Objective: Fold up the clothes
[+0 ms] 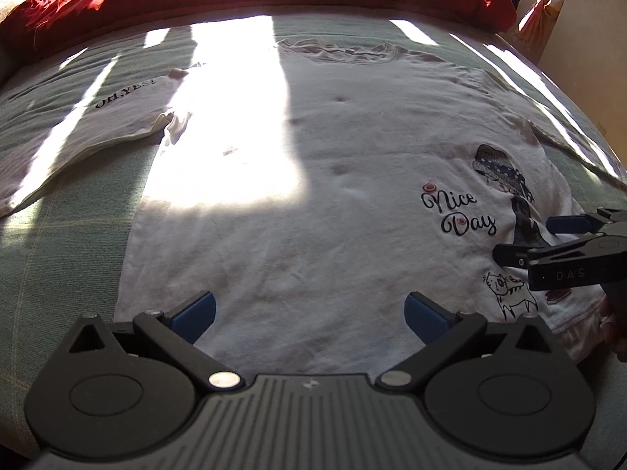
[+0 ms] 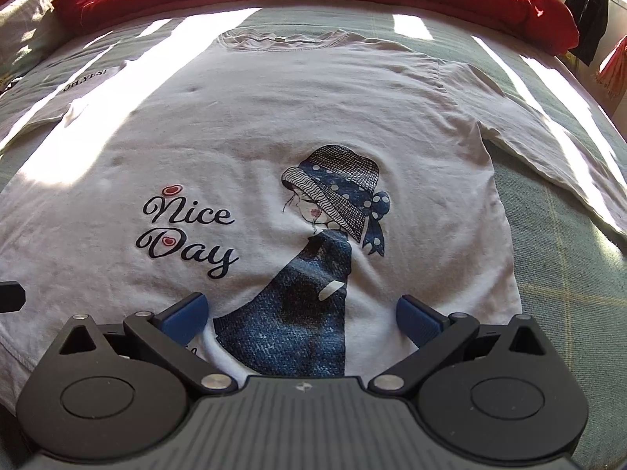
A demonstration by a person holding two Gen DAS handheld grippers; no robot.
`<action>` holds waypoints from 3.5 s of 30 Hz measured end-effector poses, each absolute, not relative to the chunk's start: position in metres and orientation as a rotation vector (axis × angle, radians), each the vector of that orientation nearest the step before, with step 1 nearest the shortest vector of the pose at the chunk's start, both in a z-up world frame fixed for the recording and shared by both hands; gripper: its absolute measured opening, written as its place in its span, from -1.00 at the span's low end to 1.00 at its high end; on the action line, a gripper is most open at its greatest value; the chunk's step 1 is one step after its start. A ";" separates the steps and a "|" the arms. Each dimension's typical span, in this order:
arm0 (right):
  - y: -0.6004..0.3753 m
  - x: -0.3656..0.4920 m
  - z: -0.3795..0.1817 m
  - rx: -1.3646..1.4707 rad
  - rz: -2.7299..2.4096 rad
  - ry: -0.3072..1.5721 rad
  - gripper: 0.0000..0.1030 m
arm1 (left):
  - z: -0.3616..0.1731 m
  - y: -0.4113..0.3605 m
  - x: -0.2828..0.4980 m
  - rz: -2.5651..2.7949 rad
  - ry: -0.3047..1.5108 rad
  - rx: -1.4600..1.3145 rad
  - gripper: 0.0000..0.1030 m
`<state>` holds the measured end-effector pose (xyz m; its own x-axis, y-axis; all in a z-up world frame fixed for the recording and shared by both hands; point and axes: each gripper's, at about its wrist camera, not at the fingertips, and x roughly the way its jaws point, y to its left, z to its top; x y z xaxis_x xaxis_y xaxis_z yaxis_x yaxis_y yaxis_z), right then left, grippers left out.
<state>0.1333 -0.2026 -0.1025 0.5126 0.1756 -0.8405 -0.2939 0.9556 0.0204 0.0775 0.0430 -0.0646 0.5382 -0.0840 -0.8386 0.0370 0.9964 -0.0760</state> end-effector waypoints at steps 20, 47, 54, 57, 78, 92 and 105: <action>-0.207 0.160 -0.063 0.056 0.189 0.999 1.00 | -0.046 0.303 0.101 0.305 0.754 -0.663 0.37; -0.153 0.182 -0.065 -0.045 0.219 1.023 1.00 | -0.103 0.522 0.093 0.515 0.410 -1.213 0.17; -0.154 0.185 -0.069 -0.048 0.190 1.046 1.00 | -0.114 0.546 0.078 0.645 0.405 -1.200 0.12; -0.151 0.186 -0.069 -0.061 0.185 1.039 1.00 | -0.097 0.543 0.075 0.582 0.350 -1.168 0.21; -0.125 0.173 -0.071 -0.057 0.261 1.025 1.00 | -0.103 0.484 0.052 0.543 0.584 -1.259 0.16; -0.130 0.170 -0.065 0.004 0.265 1.011 1.00 | -0.138 0.492 0.068 0.577 0.452 -1.324 0.16; -0.128 0.172 -0.091 0.094 0.305 1.071 1.00 | -0.142 0.482 0.062 0.537 0.395 -1.294 0.17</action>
